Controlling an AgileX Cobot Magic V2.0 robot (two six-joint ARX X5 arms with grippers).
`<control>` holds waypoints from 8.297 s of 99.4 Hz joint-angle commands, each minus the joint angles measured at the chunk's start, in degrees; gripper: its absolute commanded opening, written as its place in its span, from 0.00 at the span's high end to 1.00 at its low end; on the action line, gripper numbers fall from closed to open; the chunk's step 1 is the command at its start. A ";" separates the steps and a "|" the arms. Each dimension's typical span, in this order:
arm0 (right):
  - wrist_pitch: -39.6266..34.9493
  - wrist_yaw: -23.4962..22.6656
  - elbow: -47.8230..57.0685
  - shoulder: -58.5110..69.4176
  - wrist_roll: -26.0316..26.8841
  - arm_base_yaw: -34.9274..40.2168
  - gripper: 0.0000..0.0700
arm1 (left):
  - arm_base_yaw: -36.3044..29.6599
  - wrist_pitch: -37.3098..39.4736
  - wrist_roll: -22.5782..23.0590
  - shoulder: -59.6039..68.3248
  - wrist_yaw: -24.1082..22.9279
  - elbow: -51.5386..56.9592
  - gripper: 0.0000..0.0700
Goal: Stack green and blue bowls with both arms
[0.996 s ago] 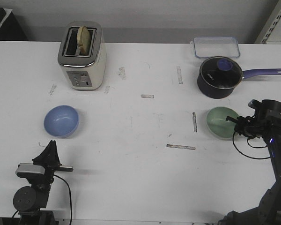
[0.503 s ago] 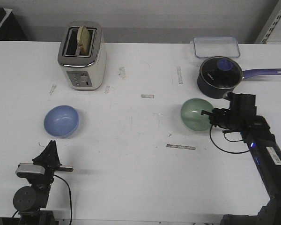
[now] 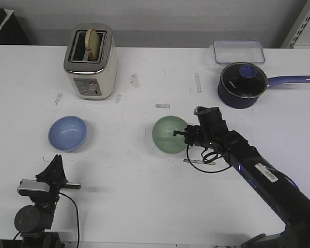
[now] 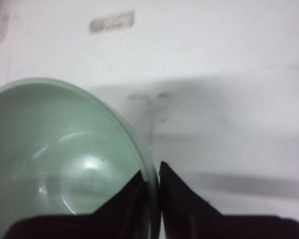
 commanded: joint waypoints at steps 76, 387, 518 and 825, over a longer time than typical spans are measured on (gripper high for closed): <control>5.03 1.92 1.01 6.80 3.23 4.57 0.77 | 0.07 0.90 0.15 -0.15 0.02 -1.25 1.00; 28.15 6.01 -46.73 -77.64 -31.30 -25.42 0.99 | 0.07 1.05 0.17 -0.15 0.00 -1.25 1.00; 28.15 6.01 -46.73 -77.64 -31.32 -25.42 0.99 | 0.15 -25.00 -1.77 49.53 0.20 42.23 1.00; 28.15 6.01 -46.73 -77.64 -31.32 -25.42 0.99 | 7.23 -59.36 -15.76 86.99 13.42 77.37 1.00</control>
